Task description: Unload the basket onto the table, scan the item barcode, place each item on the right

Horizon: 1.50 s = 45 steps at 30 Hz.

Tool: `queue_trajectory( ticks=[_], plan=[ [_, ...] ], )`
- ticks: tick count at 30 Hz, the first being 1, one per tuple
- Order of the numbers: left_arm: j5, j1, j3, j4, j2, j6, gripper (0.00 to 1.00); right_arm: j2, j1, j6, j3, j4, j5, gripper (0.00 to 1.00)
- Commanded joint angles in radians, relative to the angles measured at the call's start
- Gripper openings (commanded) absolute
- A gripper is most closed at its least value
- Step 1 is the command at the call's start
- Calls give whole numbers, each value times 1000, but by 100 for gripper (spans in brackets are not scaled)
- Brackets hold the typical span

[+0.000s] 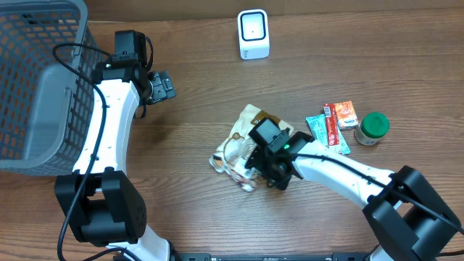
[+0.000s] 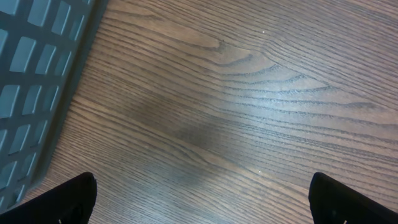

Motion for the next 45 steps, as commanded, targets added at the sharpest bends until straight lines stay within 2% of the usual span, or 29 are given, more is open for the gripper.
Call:
queue_trajectory(
  ticks=[1, 6, 10, 19, 21, 25, 28, 34, 36, 38, 39, 45],
  plan=[
    [-13, -3, 4, 1, 10, 1, 100, -1, 44, 38, -6, 34, -40, 72],
    [-13, -3, 4, 1, 10, 1, 100, -2, 63, -22, -5, 39, -53, 65],
    [-13, -3, 4, 1, 10, 1, 100, -3, 65, -22, -5, 103, -120, 65],
    [-13, -3, 4, 1, 10, 1, 100, -3, 65, -23, -5, 290, -89, 65],
    [-13, -3, 4, 1, 10, 1, 100, -3, 65, -96, -5, 304, -90, 65],
    [-13, -3, 4, 1, 10, 1, 100, -8, 50, -358, -5, 299, -128, 64],
    [-14, -3, 4, 2, 10, 1, 100, -44, 14, -463, 3, 295, -213, 45],
    [-13, -3, 4, 1, 10, 1, 100, -138, -66, -466, 16, 207, -179, 40],
    [-14, -3, 4, 1, 10, 1, 100, -143, -78, -465, 15, 165, -171, 27],
    [-13, -3, 4, 2, 10, 1, 100, -141, -78, -453, 12, 132, -171, 8],
    [-14, -3, 4, 1, 10, 1, 100, -140, -76, -434, 9, 119, -170, 4],
    [-13, -3, 4, 1, 10, 1, 100, -137, -24, -304, -55, 103, -90, 4]
  ],
)
